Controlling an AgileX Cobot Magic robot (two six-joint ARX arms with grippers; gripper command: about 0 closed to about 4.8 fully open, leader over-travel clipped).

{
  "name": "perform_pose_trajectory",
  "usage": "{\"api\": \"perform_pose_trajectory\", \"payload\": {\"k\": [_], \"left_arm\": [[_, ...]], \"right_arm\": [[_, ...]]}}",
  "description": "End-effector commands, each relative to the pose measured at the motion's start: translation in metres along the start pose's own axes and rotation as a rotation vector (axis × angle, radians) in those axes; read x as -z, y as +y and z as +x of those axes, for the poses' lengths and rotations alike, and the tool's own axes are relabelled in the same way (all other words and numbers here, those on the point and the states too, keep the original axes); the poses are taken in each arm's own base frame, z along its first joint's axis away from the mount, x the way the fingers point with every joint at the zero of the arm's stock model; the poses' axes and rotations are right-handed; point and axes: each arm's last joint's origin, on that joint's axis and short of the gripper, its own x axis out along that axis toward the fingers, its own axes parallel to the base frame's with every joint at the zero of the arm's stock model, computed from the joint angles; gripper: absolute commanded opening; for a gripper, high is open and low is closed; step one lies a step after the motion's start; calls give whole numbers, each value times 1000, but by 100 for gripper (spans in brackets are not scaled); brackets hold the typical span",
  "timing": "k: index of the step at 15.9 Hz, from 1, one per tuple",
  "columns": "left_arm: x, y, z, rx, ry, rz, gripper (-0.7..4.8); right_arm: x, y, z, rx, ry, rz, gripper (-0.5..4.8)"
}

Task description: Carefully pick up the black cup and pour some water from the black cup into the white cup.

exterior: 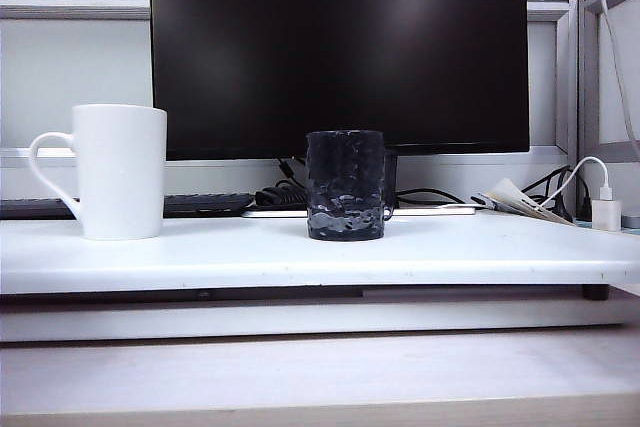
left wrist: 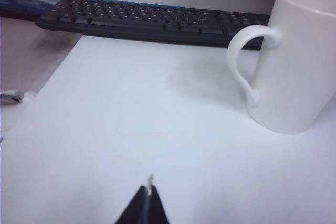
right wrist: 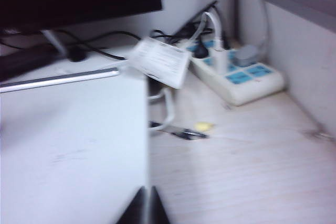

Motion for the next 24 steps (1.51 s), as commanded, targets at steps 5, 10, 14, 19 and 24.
{"api": "perform_pose_trajectory", "payload": {"k": [5, 10, 14, 19, 24], "left_arm": [[-113, -22, -44, 352, -284, -82, 479], [-204, -48, 6, 620, -166, 1, 479], [-188, -88, 55, 664, 53, -22, 479], [-128, -156, 87, 637, 313, 102, 479], [-103, -172, 102, 615, 394, 137, 479]], "right_arm": [[-159, 26, -45, -139, -422, -88, 423], [-223, 45, 46, -333, -285, -220, 422], [-186, 62, 137, -492, -70, -172, 422], [-106, 74, 208, -544, 195, -138, 422], [-60, 85, 231, -614, 304, -126, 422]]}}
